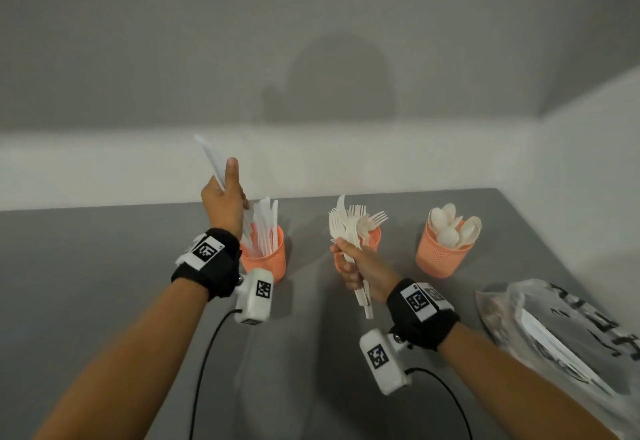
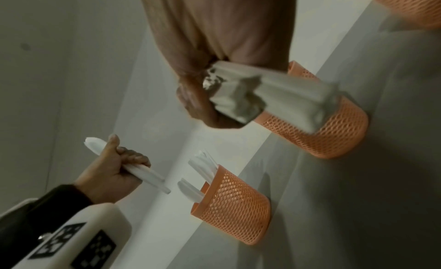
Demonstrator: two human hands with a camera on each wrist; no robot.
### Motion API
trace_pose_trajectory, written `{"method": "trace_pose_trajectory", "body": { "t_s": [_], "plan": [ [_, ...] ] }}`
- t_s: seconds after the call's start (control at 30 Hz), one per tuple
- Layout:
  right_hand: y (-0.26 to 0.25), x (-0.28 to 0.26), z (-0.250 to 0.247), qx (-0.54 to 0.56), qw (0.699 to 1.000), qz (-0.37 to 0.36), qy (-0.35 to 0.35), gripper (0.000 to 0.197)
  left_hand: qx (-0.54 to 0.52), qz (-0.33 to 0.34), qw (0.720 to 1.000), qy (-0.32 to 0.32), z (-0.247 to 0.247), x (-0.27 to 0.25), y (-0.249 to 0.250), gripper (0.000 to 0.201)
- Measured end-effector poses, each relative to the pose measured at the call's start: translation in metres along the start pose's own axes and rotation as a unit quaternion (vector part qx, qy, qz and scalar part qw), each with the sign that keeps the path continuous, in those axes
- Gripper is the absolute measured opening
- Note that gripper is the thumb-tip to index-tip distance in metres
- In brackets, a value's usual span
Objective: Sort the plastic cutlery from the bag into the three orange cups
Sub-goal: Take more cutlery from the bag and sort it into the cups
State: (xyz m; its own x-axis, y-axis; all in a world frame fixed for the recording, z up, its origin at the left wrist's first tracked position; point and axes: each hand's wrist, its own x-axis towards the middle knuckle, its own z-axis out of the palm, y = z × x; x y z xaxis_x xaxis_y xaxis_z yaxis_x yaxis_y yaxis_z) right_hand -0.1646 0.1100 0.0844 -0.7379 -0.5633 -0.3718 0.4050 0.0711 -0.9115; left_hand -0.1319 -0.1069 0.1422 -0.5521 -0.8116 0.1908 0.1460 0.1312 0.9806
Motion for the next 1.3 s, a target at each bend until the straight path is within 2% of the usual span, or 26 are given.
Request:
{"method": "trace_pose_trajectory", "body": {
  "t_s": [0.2,0.3,0.4,0.5,0.57,0.67,0.73,0.8,0.87,0.93,0.97,1.03,1.1,1.17,1.3],
  "plan": [
    [-0.006,0.005,0.004,-0.007,1.0,0.008,-0.001,0.026,0.056,-0.001,0.998,-0.032,0.003,0.005,-0.032,0.045],
    [-0.005,0.008,0.006,-0.009,1.0,0.01,0.0,0.026,0.079,-0.006,0.995,-0.062,0.002,-0.004,-0.051,0.037],
    [-0.005,0.01,0.009,-0.01,1.0,0.017,-0.004,0.026,0.083,0.005,0.994,-0.066,0.001,-0.006,-0.059,0.024],
    [-0.006,0.011,0.014,-0.012,1.0,0.018,-0.012,0.026,0.135,0.067,0.986,-0.065,0.0,0.0,-0.066,0.02],
    [-0.007,0.012,0.016,-0.013,1.0,0.011,-0.015,0.025,0.194,0.107,0.971,-0.094,-0.001,0.002,-0.069,0.014],
    [-0.008,0.011,0.02,0.003,1.0,0.014,-0.026,0.025,0.288,0.166,0.933,-0.141,-0.004,0.001,-0.071,0.027],
    [-0.009,0.008,0.021,0.017,0.999,0.022,-0.037,0.025,0.317,0.212,0.915,-0.131,-0.004,-0.002,-0.065,0.036],
    [-0.01,0.005,0.021,0.016,0.999,0.025,-0.044,0.026,0.306,0.247,0.914,-0.101,-0.002,-0.01,-0.048,0.041],
    [-0.009,0.002,0.022,0.007,0.999,0.028,-0.045,0.027,0.248,0.231,0.935,-0.103,0.006,-0.021,-0.027,0.035],
    [-0.008,-0.002,0.022,-0.01,0.999,0.025,-0.042,0.027,0.198,0.165,0.956,-0.142,0.016,-0.036,-0.01,0.026],
    [-0.007,-0.004,0.023,-0.024,0.999,0.019,-0.041,0.027,0.192,0.124,0.958,-0.17,0.021,-0.043,-0.004,0.026],
    [-0.005,-0.01,0.024,-0.061,0.997,-0.001,-0.038,0.026,0.225,0.07,0.946,-0.223,0.029,-0.056,0.0,0.034],
    [-0.003,-0.015,0.025,-0.086,0.996,-0.012,-0.031,0.025,0.276,0.068,0.928,-0.24,0.035,-0.066,0.0,0.035],
    [0.0,-0.02,0.023,-0.092,0.995,-0.018,-0.024,0.026,0.299,0.083,0.922,-0.232,0.04,-0.071,-0.001,0.028],
    [0.006,-0.033,0.012,-0.055,0.998,-0.03,-0.021,0.034,0.266,0.085,0.934,-0.223,0.044,-0.076,-0.006,0.021]
  ]
}}
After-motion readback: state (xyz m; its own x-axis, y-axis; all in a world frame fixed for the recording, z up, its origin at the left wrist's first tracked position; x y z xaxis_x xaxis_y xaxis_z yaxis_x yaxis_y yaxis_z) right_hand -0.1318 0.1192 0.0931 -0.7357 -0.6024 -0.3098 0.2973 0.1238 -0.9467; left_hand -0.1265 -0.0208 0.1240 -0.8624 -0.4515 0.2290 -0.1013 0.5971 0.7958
